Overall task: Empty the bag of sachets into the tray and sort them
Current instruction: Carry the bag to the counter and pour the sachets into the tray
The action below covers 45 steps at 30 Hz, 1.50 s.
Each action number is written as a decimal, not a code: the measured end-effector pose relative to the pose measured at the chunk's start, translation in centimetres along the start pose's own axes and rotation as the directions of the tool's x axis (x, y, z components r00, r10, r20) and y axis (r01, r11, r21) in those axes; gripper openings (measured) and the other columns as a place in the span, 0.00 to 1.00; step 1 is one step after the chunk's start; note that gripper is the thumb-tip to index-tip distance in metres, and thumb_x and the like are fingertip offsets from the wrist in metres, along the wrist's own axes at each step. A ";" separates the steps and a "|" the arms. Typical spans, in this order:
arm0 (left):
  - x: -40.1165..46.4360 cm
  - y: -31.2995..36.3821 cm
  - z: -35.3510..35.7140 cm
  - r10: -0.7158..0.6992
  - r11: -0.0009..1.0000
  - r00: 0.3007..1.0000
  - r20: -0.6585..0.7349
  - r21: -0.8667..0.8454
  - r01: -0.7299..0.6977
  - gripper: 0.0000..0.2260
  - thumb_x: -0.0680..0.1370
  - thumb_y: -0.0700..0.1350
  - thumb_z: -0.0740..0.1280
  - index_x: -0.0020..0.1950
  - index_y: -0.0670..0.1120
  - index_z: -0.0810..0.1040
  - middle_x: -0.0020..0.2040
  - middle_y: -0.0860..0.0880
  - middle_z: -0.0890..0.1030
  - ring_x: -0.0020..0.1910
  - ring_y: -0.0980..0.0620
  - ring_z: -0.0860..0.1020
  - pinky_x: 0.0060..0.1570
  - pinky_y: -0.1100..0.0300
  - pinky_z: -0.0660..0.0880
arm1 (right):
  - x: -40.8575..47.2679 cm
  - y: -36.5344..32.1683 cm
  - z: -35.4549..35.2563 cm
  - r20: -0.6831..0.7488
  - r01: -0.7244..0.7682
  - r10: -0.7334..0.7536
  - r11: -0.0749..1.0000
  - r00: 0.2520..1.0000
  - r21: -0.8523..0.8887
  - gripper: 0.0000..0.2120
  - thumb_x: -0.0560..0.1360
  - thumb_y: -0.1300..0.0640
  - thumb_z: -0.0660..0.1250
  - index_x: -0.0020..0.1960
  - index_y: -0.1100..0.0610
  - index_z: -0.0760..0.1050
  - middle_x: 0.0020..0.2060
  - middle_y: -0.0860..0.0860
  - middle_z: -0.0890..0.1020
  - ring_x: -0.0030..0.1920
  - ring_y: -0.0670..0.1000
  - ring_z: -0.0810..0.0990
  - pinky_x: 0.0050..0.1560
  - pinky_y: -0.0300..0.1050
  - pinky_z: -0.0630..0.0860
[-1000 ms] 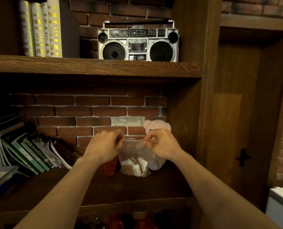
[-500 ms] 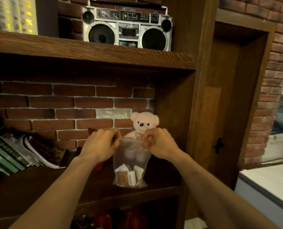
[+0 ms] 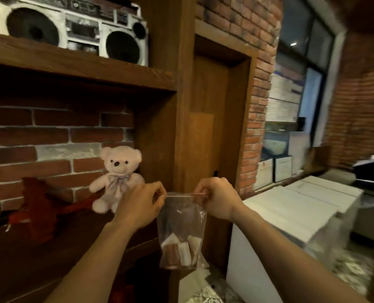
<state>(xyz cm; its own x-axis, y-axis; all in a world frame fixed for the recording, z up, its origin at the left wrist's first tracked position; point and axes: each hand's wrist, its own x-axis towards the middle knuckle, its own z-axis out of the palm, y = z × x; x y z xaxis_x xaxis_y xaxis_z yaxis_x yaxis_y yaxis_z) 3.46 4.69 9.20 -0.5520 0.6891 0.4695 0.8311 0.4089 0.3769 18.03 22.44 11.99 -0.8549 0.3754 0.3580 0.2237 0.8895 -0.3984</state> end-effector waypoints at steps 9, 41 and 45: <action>0.6 11.0 1.7 0.142 0.988 0.990 0.004 -0.060 -0.142 0.02 0.80 0.54 0.66 0.47 0.59 0.77 0.43 0.61 0.80 0.42 0.61 0.79 0.39 0.58 0.79 | -8.7 4.8 -8.8 -0.198 -0.136 0.138 0.990 0.970 0.024 0.06 0.69 0.48 0.71 0.38 0.50 0.80 0.36 0.46 0.85 0.39 0.47 0.83 0.43 0.53 0.83; -20.3 72.8 19.6 0.940 0.298 0.337 0.048 -0.593 -0.748 0.03 0.79 0.53 0.68 0.52 0.61 0.78 0.47 0.59 0.82 0.45 0.60 0.79 0.50 0.57 0.80 | -69.0 16.0 -36.1 -0.726 -0.898 0.636 0.435 0.261 0.058 0.02 0.77 0.54 0.72 0.46 0.49 0.82 0.42 0.46 0.84 0.44 0.45 0.83 0.48 0.52 0.84; -19.9 73.8 20.4 0.938 0.303 0.342 0.049 -0.593 -0.746 0.03 0.79 0.54 0.68 0.51 0.61 0.78 0.45 0.60 0.81 0.44 0.61 0.79 0.49 0.55 0.81 | -69.1 16.8 -36.4 -0.735 -0.898 0.626 0.436 0.259 0.055 0.03 0.77 0.55 0.71 0.45 0.50 0.81 0.41 0.45 0.84 0.43 0.44 0.83 0.48 0.52 0.84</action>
<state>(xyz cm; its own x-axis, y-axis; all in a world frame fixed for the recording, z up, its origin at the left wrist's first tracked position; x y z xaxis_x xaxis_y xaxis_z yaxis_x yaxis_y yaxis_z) 77.10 33.34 11.40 0.5946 0.6486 0.4752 0.6231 -0.7452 0.2374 97.88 20.92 11.30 0.2633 0.8457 0.4641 0.8397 0.0360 -0.5419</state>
